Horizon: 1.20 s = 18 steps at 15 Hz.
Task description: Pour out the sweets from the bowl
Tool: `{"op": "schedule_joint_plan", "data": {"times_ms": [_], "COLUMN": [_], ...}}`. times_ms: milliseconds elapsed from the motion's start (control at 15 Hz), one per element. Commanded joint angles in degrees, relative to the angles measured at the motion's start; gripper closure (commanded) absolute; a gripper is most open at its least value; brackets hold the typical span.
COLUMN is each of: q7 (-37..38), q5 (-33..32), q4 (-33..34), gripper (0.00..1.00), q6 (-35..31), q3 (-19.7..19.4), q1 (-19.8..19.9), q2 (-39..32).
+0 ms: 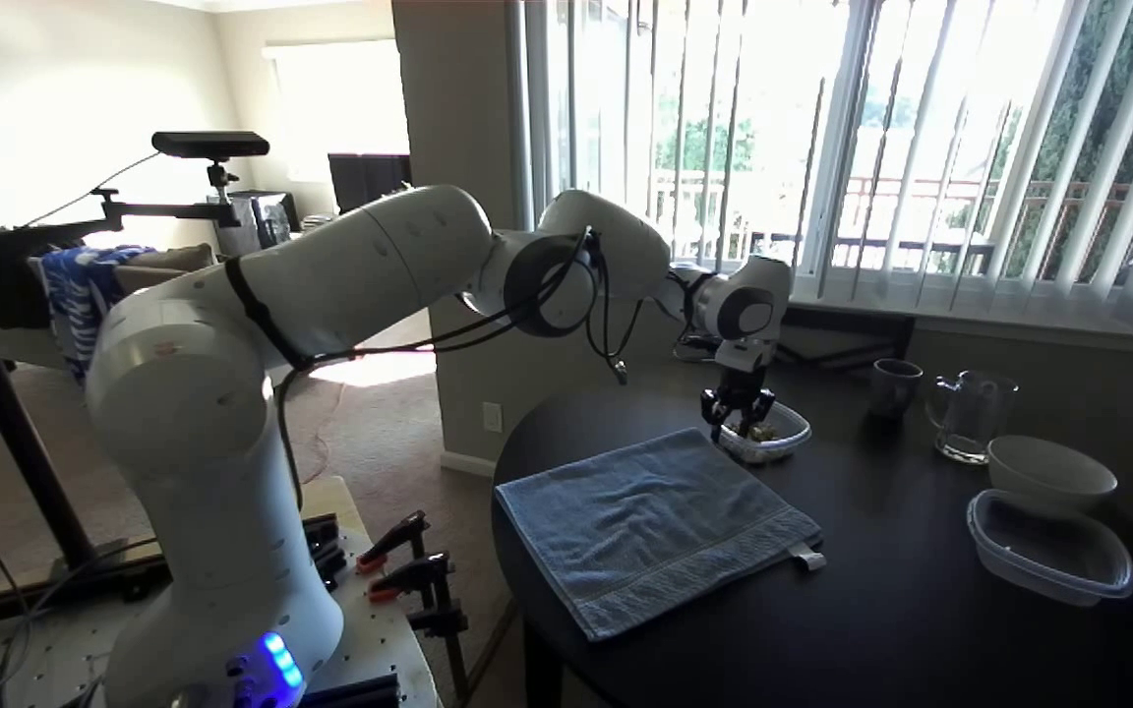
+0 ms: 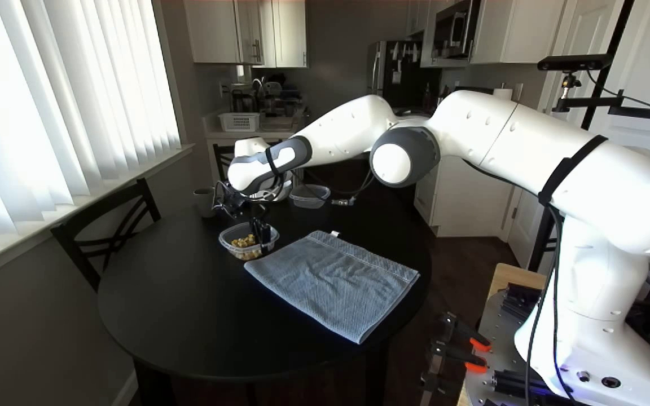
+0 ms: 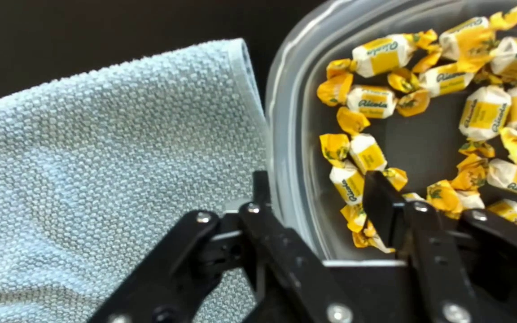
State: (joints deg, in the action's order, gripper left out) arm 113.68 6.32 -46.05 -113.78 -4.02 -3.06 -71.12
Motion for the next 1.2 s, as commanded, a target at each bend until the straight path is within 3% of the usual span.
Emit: {"op": "schedule_joint_plan", "data": {"times_ms": [0, 267, 867, 1133], "q7": [0.37, 0.45, 1.83, 3.56], "q5": [0.88, 0.88, -0.09, -2.12], "q4": [3.46, 4.65, 4.26, 1.22], "gripper": [0.72, 0.98, 0.99, 0.99], "q6": [2.18, 2.55, 1.64, 8.01], "q3": [0.66, 0.62, -1.09, -4.45], "q1": [0.7, 0.7, 0.01, -0.75], "q2": [-1.71, -2.32, 0.43, 3.1]}}
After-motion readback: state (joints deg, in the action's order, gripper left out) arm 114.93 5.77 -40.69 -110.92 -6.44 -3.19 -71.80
